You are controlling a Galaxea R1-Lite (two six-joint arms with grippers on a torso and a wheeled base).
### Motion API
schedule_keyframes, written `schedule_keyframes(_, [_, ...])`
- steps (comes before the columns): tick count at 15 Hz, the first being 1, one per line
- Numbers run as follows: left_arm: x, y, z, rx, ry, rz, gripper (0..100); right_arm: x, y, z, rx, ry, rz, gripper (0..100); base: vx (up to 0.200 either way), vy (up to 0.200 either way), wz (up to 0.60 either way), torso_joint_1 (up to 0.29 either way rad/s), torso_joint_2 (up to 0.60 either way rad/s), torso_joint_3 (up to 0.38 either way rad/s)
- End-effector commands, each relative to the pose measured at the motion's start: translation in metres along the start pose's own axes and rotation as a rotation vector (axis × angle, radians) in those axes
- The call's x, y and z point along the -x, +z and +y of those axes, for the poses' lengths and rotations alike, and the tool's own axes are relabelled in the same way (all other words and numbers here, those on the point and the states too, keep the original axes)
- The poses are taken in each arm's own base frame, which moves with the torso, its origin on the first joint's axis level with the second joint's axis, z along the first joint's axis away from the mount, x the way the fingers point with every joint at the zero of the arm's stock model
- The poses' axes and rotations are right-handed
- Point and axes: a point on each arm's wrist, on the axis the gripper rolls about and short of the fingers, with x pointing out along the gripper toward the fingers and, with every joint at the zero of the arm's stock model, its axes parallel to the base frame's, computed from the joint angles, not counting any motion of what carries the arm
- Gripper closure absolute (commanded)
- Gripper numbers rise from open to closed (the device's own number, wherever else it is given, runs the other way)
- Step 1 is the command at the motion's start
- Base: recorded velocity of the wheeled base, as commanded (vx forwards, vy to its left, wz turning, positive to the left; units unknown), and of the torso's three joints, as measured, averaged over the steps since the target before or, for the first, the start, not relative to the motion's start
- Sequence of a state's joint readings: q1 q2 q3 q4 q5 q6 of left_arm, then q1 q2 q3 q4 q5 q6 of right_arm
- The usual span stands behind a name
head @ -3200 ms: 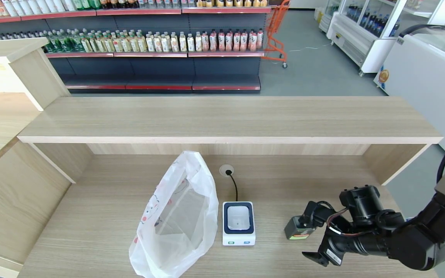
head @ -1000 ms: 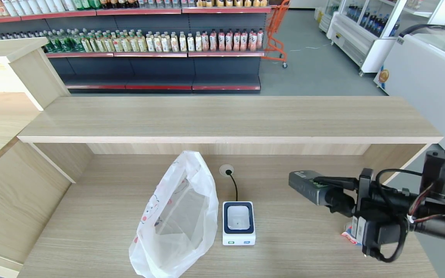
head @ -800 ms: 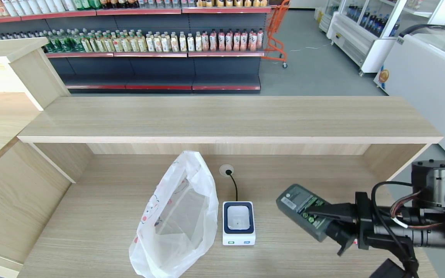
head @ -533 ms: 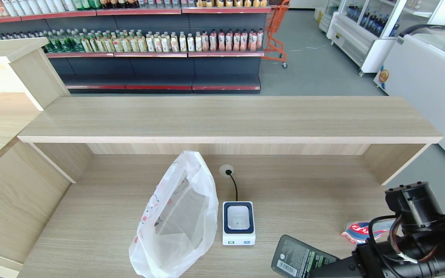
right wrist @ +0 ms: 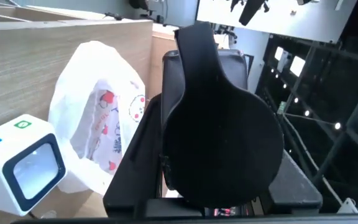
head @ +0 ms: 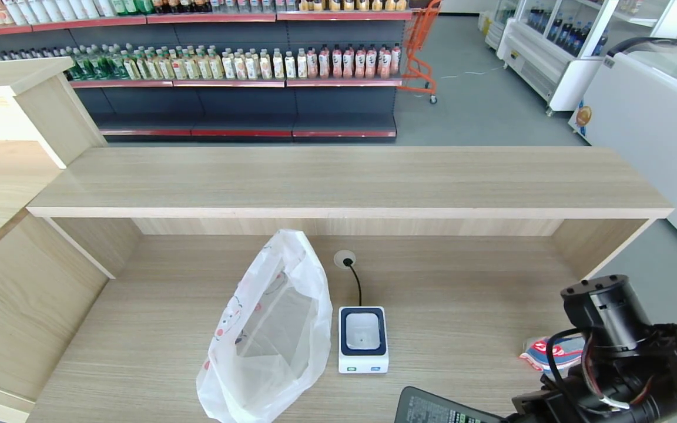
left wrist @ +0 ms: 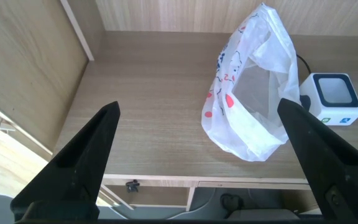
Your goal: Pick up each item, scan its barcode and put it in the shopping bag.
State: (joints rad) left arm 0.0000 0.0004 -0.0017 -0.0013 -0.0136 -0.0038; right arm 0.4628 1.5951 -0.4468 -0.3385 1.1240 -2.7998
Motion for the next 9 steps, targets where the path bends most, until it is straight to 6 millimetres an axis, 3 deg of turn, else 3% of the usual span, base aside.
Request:
schedule_keyframes(1, [0.0,0.0,0.0,0.001,0.0,-0.001,0,-0.0046,-0.0032,-0.0024,0.095,-0.013,-0.01,100,0.0,0.0,0.0,0.0,0.0,0.0])
schedule_keyframes(9, [0.0,0.0,0.0,0.001,0.0,-0.001,0,-0.0043,-0.0065,-0.0046,0.118,-0.021,0.0,100,0.0,0.0,0.0,0.0,0.0,0.0])
